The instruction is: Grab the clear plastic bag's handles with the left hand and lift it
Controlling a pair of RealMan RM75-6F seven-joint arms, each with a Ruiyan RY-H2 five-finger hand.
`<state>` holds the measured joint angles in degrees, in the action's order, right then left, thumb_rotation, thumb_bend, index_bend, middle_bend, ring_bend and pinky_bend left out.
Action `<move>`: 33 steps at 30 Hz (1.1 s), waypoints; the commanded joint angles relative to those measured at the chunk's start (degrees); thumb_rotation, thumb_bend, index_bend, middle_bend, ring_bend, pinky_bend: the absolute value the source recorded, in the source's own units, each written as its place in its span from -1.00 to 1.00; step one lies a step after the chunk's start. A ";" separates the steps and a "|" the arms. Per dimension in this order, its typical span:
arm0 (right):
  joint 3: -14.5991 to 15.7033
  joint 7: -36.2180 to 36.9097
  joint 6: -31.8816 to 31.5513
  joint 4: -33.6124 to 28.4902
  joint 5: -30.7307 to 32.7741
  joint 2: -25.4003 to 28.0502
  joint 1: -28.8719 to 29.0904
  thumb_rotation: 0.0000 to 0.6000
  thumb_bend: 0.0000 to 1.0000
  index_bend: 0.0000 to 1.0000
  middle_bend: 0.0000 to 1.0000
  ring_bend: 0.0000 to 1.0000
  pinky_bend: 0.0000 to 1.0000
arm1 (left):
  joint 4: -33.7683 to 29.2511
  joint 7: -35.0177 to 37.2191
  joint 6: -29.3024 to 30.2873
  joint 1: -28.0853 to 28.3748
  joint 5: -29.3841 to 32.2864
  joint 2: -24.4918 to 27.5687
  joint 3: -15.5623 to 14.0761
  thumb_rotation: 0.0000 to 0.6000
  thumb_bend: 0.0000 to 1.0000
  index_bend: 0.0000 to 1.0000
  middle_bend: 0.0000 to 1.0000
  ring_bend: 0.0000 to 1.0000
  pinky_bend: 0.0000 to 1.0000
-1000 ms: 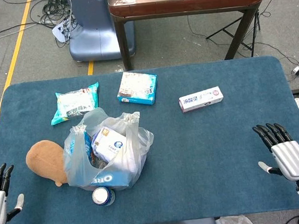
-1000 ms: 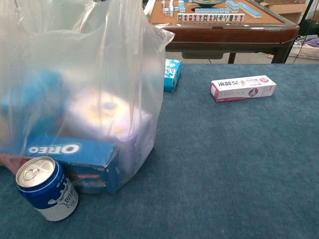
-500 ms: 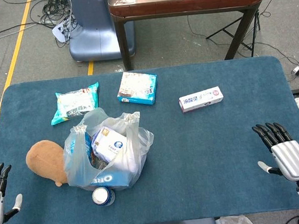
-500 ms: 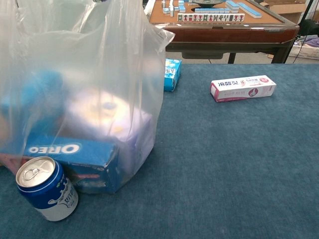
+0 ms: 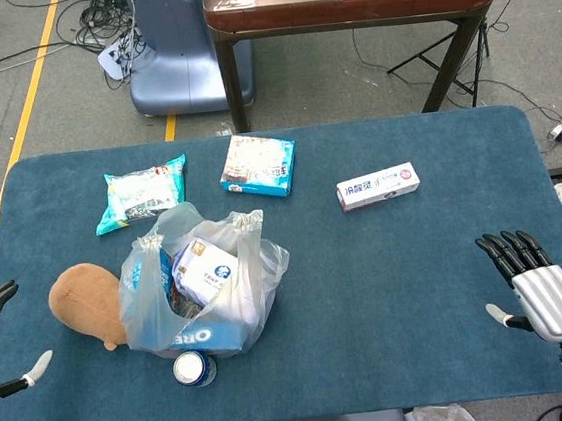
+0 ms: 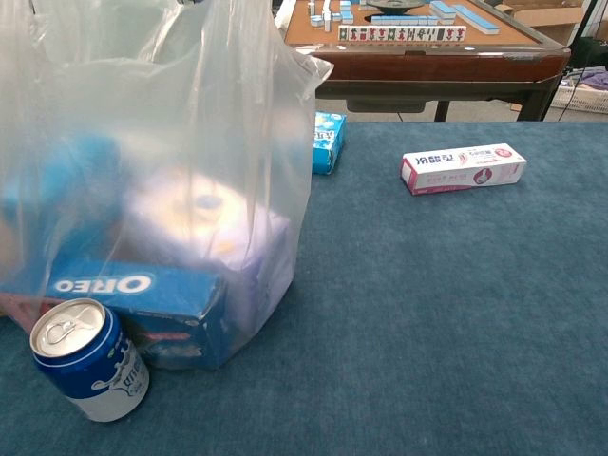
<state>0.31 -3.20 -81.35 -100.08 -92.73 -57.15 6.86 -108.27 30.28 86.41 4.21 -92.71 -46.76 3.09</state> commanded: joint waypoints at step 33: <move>0.35 1.76 -1.32 1.59 0.74 0.25 -1.43 1.00 -0.62 -1.00 -0.82 -1.00 -0.90 | -10.53 25.16 -20.30 23.46 -3.63 8.42 4.14 0.21 -0.56 -0.70 -0.71 -0.72 -0.74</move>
<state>0.64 -1.48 -82.66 -98.53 -92.00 -56.87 5.46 -118.26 53.12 67.76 26.20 -97.38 -38.67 6.68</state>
